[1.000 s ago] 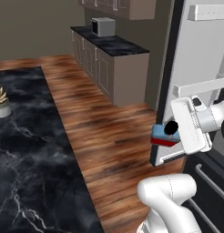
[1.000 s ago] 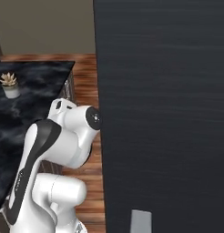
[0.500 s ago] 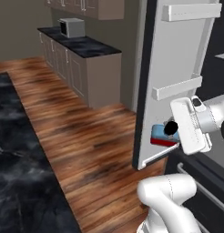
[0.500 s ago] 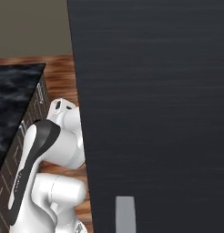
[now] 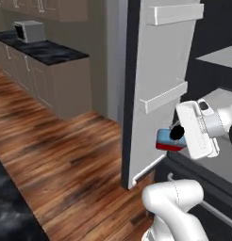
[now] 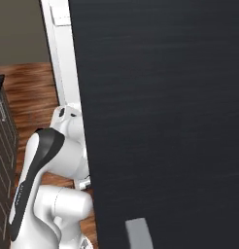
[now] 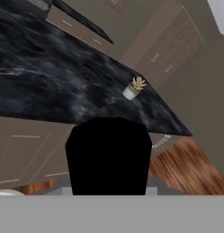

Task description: Place the liquor and beer on the top shelf of the fridge to keep them out of children's reach, and place the orange on lower shelves for easy access.

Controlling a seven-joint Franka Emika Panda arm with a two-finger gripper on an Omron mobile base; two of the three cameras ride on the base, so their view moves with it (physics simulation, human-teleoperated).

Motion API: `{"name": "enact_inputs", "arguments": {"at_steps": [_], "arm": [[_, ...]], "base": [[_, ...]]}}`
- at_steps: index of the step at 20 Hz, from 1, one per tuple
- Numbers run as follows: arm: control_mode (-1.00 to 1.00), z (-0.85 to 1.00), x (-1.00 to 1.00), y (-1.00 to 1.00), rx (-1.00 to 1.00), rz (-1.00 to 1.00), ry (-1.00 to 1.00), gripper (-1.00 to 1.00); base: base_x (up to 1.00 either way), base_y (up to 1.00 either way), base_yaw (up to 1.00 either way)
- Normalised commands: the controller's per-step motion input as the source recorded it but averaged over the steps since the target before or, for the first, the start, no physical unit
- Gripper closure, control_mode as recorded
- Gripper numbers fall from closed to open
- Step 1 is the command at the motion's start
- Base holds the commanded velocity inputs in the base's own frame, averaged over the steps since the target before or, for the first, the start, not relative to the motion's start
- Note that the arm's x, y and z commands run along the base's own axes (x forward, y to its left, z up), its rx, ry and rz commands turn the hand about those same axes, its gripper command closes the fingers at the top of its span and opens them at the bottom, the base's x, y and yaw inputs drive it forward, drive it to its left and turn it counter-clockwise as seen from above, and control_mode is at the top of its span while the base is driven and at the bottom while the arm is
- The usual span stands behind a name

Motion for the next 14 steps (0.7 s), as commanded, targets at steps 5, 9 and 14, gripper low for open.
{"name": "enact_inputs", "arguments": {"at_steps": [5,9,14], "arm": [[1.00,0.00,0.00,0.00,0.00,0.00,0.00,1.00],[1.00,0.00,0.00,0.00,0.00,0.00,0.00,1.00],[1.00,0.00,0.00,0.00,0.00,0.00,0.00,1.00]], "base": [[0.49,0.00,-0.42],[0.33,0.00,-0.44],[0.08,0.00,-0.45]]}}
